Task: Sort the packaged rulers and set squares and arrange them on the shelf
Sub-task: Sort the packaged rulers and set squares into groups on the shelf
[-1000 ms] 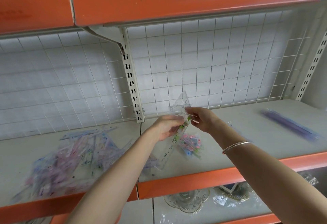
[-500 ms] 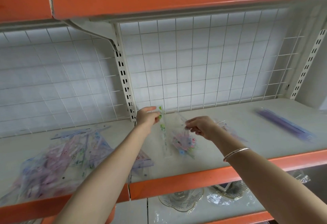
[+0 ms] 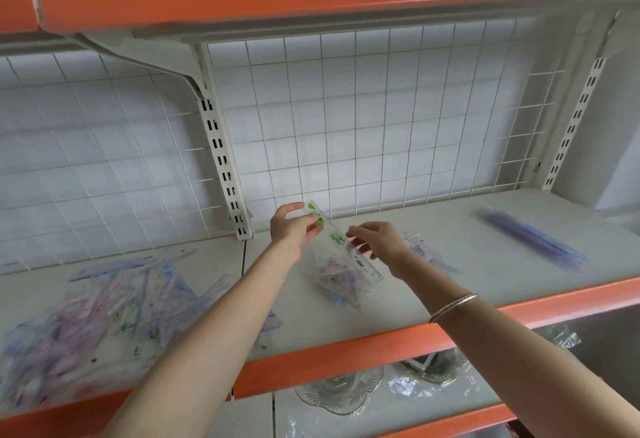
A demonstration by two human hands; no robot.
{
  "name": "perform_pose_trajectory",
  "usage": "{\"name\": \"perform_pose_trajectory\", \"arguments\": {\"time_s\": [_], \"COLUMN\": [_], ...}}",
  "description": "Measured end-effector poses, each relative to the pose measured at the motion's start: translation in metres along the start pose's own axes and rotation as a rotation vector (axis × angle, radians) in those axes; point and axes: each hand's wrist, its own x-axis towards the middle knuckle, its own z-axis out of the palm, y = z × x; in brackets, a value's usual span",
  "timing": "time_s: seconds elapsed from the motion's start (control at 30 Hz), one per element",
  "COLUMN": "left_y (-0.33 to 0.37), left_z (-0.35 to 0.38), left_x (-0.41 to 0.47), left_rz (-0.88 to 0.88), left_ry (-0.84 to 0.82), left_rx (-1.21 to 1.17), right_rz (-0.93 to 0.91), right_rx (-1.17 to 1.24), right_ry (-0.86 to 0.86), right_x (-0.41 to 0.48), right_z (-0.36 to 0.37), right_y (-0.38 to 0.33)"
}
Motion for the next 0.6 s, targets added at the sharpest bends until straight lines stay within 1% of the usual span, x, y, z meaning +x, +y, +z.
{"name": "perform_pose_trajectory", "arguments": {"time_s": [0.07,0.1,0.2,0.27,0.3,0.33,0.4,0.5,0.6], "left_y": [-0.003,-0.005,-0.012,-0.018,-0.022,-0.026,-0.032,-0.042,-0.052], "left_z": [0.013,0.021,0.047,0.064,0.072,0.080,0.092,0.113,0.136], "left_x": [-0.003,-0.004,-0.007,-0.008,-0.007,-0.007,-0.012,-0.017,-0.018], "left_rz": [0.006,0.010,0.013,0.005,0.028,0.082,0.245,0.474,0.629], "left_ry": [0.010,0.018,0.018,-0.015,-0.035,-0.059,-0.141,-0.274,-0.292], "left_rx": [-0.004,-0.006,-0.019,0.039,0.135,0.282,0.589,0.916,1.268], "right_rz": [-0.057,-0.098,-0.227,-0.271,-0.270,-0.254,-0.209,-0.153,-0.091], "right_rx": [0.017,-0.033,-0.327,-0.428,-0.450,-0.461,-0.476,-0.496,-0.521], "right_ry": [-0.025,-0.005,0.129,0.205,0.241,0.282,0.374,0.484,0.551], "right_x": [-0.004,-0.005,-0.007,-0.006,-0.006,-0.005,-0.002,0.003,0.008], "right_z": [-0.007,-0.011,-0.026,-0.042,-0.052,-0.063,-0.086,-0.124,-0.161], "right_y": [-0.005,-0.006,-0.003,0.001,0.003,0.005,0.011,0.023,0.036]}}
